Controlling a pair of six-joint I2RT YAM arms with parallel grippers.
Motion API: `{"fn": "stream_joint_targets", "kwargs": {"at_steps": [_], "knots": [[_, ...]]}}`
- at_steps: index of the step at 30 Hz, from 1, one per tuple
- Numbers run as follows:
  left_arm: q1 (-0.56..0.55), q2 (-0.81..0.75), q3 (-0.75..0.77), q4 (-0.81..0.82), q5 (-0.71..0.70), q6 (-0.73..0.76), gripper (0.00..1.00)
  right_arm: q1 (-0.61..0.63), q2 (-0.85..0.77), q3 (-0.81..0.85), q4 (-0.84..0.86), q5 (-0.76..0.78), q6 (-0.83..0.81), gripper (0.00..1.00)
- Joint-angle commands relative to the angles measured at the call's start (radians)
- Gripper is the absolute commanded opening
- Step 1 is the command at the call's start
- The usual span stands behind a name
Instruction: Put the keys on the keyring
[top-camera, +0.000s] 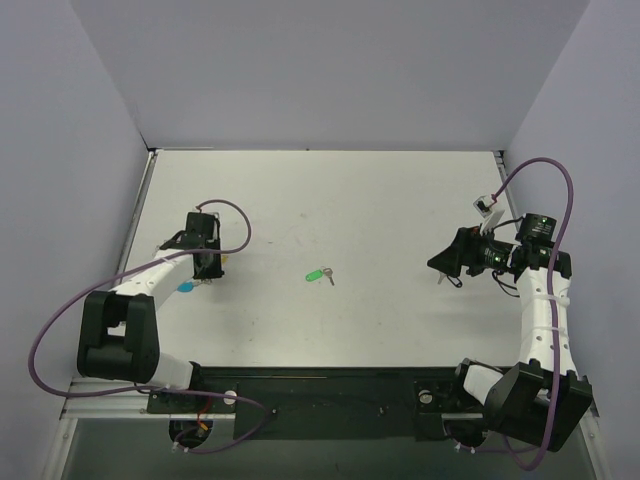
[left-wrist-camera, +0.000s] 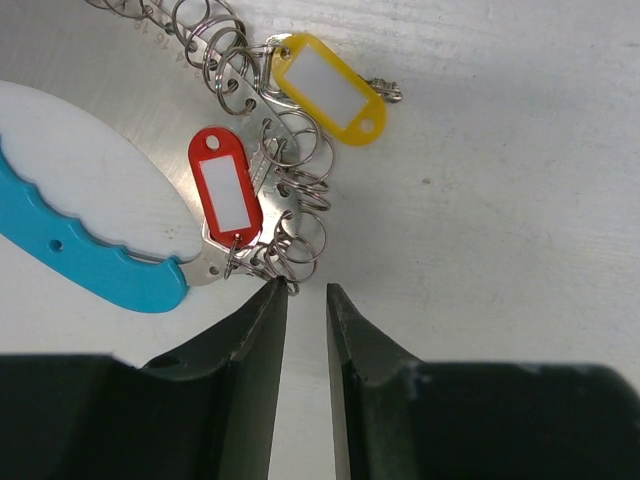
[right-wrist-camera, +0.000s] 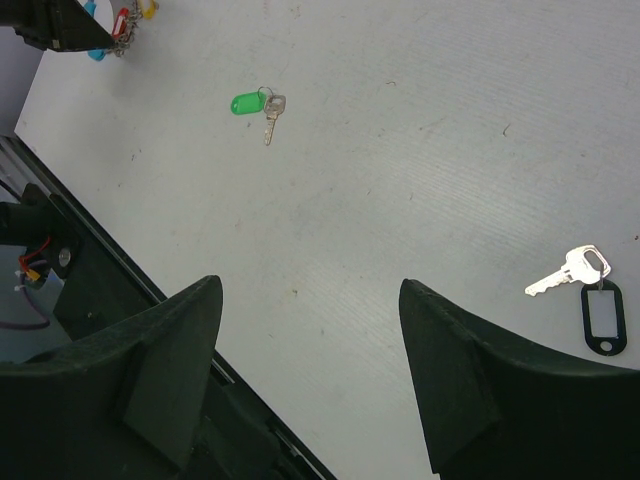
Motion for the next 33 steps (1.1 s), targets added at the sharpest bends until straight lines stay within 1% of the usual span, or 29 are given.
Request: {"fn": "stream_joint_targets", "kwargs": {"at_steps": [1,6,14,24,33], "knots": [[-0.003,0.014,0.020,-0.011,-0.032,-0.022,0.33,-0.009,0.004,0.000,-0.012,-0.048,-0.023,0.66],[-0.003,0.020,0.021,-0.016,-0.041,-0.030,0.37,-0.010,0.004,-0.002,-0.012,-0.054,-0.023,0.66],[-0.003,0.043,0.034,-0.022,-0.031,-0.028,0.39,-0.013,0.006,-0.002,-0.010,-0.057,-0.023,0.66],[-0.012,0.039,0.041,-0.024,-0.014,-0.013,0.37,-0.015,0.004,-0.002,-0.010,-0.060,-0.023,0.66],[-0.014,0.045,0.044,-0.010,-0.069,-0.011,0.34,-0.015,0.007,-0.002,-0.012,-0.063,-0.025,0.66]]}}
